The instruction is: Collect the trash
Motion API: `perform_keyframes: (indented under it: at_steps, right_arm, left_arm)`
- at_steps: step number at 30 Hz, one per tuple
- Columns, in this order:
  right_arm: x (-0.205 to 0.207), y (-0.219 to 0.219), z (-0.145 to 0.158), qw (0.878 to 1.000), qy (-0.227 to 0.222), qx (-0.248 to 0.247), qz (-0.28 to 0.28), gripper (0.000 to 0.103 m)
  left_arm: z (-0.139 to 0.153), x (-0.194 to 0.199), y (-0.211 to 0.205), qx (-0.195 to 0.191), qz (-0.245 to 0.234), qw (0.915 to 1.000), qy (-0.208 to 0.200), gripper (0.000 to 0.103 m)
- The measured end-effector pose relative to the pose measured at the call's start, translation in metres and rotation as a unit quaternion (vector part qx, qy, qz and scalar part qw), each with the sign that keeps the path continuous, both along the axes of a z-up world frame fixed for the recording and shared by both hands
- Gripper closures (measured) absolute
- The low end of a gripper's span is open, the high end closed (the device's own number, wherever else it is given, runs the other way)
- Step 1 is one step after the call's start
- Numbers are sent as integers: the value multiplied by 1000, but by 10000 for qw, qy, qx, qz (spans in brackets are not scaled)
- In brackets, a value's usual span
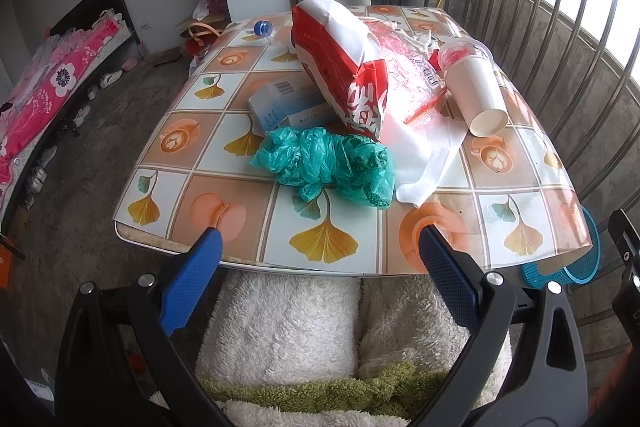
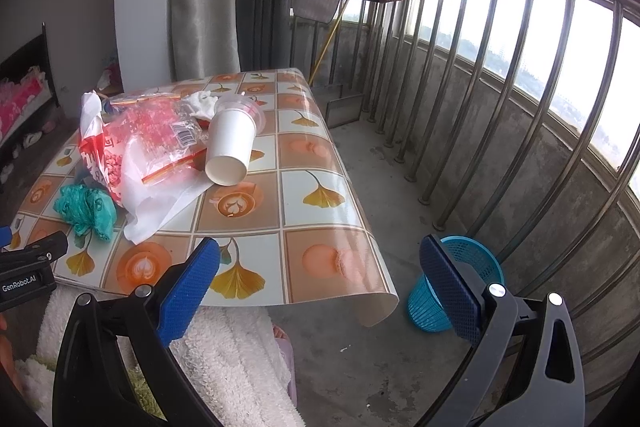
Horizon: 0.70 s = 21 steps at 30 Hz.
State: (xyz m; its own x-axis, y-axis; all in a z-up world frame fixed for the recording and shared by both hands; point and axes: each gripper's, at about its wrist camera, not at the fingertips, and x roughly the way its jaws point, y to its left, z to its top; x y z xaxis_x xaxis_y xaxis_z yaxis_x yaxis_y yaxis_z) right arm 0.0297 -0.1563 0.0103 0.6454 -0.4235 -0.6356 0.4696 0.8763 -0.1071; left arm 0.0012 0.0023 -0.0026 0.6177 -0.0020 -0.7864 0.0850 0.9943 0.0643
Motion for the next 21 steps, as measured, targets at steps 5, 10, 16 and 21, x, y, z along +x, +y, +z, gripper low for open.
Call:
perform_keyframes:
  at_steps: [5,10,16,21]
  right_arm:
    - [1,0,-1,10000,10,-35,10,6]
    - [2,1,-3,10000,33,-24,12,6]
    - [4,2,-3,10000,46,-40,11,6]
    - [4,2,-3,10000,47,-46,20,6]
  left_arm:
    - [-7,2,2,-19,11,10000,41,9]
    - [-8,3,3,-18,13,10000,59,9]
    - [-8,4,4,-26,12,10000,50,9]
    - [-8,4,3,-22,20,10000,58,9]
